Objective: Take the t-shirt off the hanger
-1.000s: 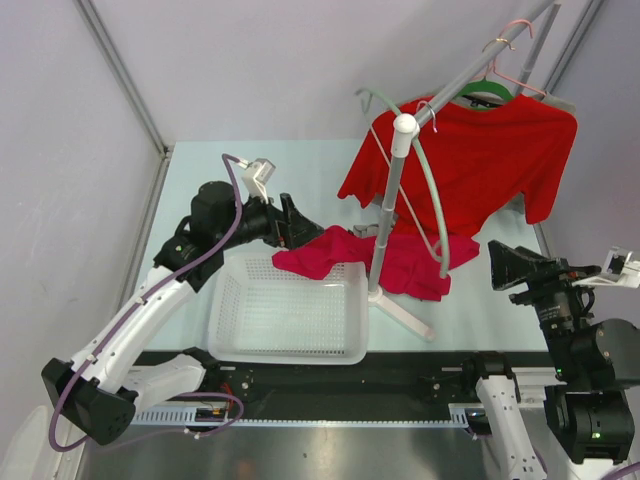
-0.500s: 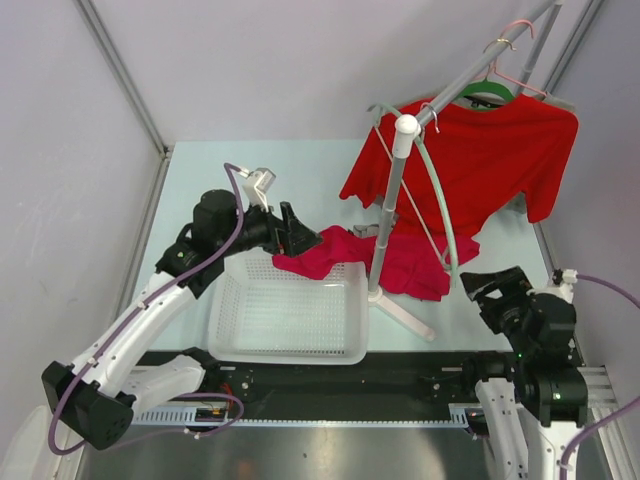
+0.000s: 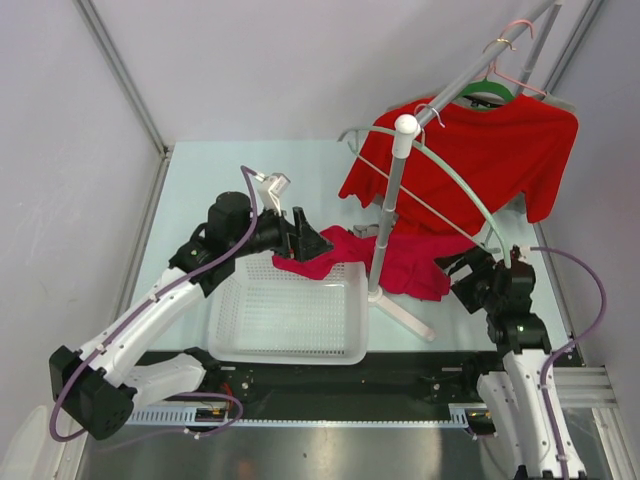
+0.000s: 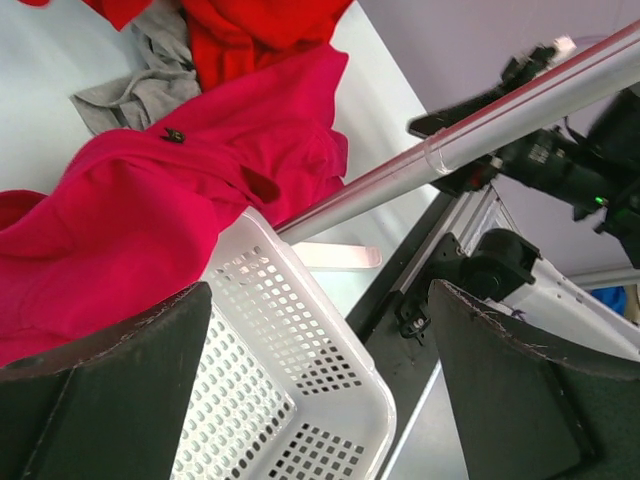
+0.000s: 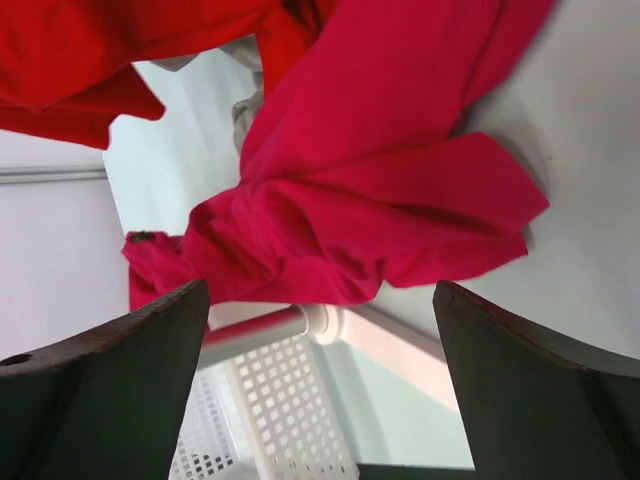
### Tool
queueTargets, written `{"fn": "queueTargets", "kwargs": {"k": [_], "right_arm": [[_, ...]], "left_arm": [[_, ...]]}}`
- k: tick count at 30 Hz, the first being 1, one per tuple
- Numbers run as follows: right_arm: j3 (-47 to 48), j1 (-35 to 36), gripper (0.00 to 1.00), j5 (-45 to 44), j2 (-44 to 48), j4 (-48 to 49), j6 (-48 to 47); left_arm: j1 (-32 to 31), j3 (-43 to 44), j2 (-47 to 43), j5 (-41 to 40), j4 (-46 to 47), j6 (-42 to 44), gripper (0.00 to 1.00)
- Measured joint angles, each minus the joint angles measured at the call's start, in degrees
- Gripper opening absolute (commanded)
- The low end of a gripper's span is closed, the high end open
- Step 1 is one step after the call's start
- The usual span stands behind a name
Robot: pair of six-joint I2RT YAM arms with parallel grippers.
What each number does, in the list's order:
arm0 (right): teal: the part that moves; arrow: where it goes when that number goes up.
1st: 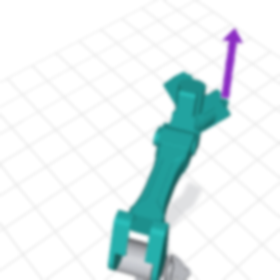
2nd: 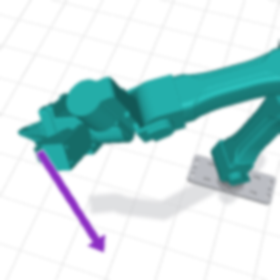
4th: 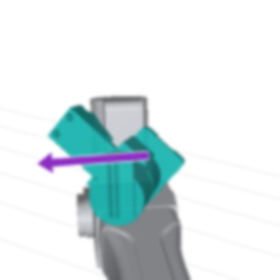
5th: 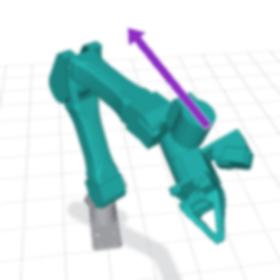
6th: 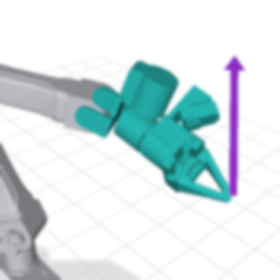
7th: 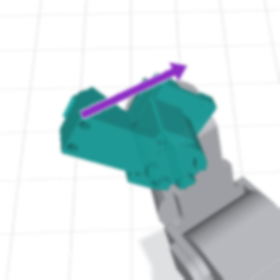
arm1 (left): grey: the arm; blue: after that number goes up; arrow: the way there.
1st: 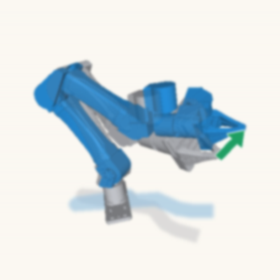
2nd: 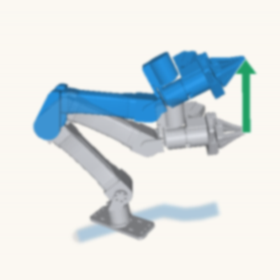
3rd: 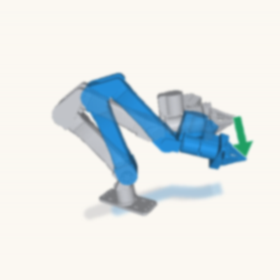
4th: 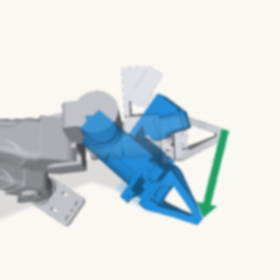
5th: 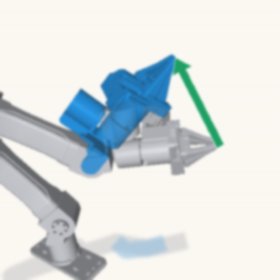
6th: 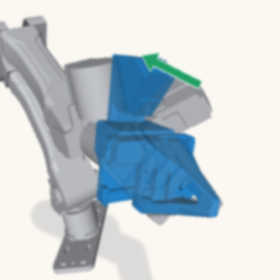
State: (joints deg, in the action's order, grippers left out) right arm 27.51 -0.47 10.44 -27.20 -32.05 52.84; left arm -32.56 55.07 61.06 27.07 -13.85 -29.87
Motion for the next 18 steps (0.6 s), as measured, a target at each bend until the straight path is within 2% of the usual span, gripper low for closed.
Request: {"fn": "queueTargets", "kwargs": {"k": [7, 14, 16, 17, 18], "right_arm": [[-5.6, 1.2, 0.98, 1.4, -14.5, 15.6, 0.6], [-4.5, 12.0, 0.93, 0.2, -31.2, 28.7, 3.7], [-3.4, 15.9, 0.83, -1.5, -35.0, 30.9, 4.9], [-3.0, 17.4, 0.67, -2.2, -36.6, 32.1, 5.5], [-2.6, 18.7, 0.55, -2.6, -37.9, 33.3, 5.9]], "left_arm": [[-0.5, 0.0, 0.5, 0.1, 0.0, -0.1, 0.95], [-0.5, 0.0, 0.5, 0.1, -0.1, -0.1, 0.94], [-0.5, 0.0, 0.5, 0.1, -0.1, -0.1, 0.95], [-0.5, 0.0, 0.5, 0.1, -0.2, -0.1, 0.95], [-0.5, 0.0, 0.5, 0.1, -0.2, -0.1, 0.95]]}}
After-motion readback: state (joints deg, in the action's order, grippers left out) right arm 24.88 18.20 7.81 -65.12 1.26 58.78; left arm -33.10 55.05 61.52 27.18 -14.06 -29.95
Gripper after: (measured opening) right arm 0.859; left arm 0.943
